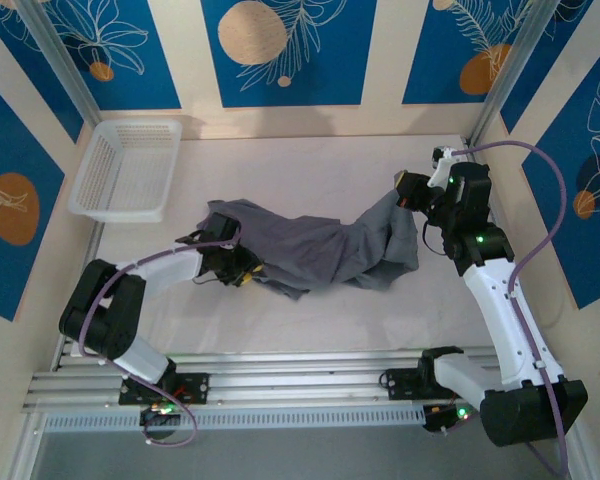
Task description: Fold the inside-out t-shirt
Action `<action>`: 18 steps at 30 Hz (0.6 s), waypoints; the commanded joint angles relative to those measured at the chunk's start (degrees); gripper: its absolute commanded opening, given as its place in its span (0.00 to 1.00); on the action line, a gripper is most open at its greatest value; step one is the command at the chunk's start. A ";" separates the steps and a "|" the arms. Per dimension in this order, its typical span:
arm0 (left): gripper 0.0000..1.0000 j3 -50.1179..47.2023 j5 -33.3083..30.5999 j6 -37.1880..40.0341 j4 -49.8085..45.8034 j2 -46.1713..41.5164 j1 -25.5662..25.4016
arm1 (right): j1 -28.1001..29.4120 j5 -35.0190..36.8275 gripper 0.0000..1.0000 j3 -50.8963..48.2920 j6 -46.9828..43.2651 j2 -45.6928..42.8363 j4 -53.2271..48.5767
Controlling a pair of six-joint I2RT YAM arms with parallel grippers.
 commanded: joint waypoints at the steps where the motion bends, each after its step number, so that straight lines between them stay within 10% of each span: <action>1: 0.35 0.14 1.02 -1.39 -0.91 -1.20 -0.54 | 0.45 0.79 0.00 0.85 -0.47 -0.42 -0.55; 18: 0.36 1.61 -2.13 -1.25 -7.46 -2.23 -0.90 | 0.77 1.06 0.00 0.11 0.04 -0.86 -0.52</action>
